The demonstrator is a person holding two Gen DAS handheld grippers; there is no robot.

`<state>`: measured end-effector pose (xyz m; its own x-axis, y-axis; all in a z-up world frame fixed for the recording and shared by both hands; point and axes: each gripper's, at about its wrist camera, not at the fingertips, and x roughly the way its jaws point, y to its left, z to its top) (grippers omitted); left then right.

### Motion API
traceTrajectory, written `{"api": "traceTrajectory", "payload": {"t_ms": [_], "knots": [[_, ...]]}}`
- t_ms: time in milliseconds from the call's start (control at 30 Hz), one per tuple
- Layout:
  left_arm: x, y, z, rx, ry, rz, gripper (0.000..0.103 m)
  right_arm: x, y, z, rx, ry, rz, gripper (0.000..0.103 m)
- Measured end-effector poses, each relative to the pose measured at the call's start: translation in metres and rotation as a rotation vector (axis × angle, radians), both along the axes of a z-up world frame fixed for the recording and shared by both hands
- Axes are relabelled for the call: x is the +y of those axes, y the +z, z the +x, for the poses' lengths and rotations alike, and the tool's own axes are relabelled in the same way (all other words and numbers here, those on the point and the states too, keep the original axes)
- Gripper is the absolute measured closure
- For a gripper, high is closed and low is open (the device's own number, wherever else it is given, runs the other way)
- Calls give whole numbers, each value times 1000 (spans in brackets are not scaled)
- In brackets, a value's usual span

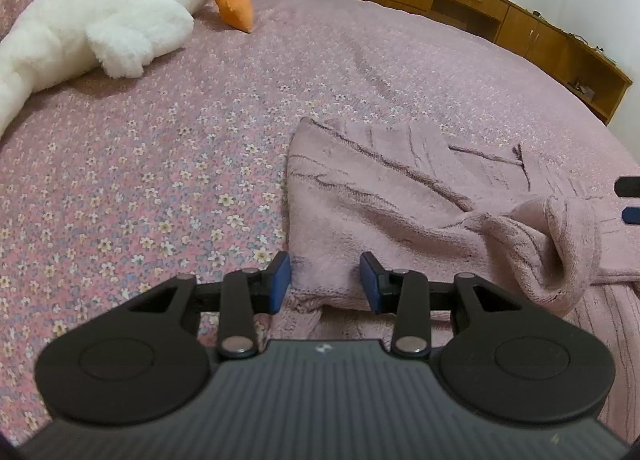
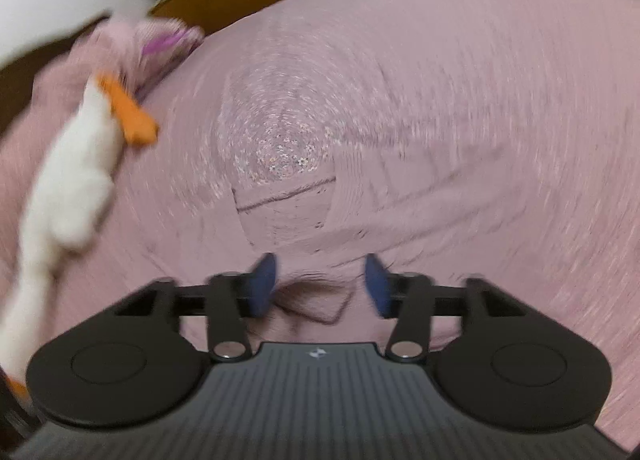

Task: Fold small clothes
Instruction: 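Grasp the cardigan edge with the right gripper and lift it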

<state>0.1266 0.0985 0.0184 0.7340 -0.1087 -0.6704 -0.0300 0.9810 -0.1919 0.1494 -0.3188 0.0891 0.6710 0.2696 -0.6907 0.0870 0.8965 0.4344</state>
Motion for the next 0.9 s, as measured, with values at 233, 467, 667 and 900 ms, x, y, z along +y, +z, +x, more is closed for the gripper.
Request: {"api": "traceTrajectory", "payload": {"t_ms": [233,467,667,900], "knots": [[-1,0,1,1,0,0,63,13,-32,30,196,-60,229,41],[2,-2,2,3,1,-16,63,46,-55,59,242,-97,208,80],[2,-3,3,2,4,-18,63,68,1,62,-24,-27,91,95],[3,-2,2,2,4,-40,63,38,70,15,-396,-100,-8,95]]}}
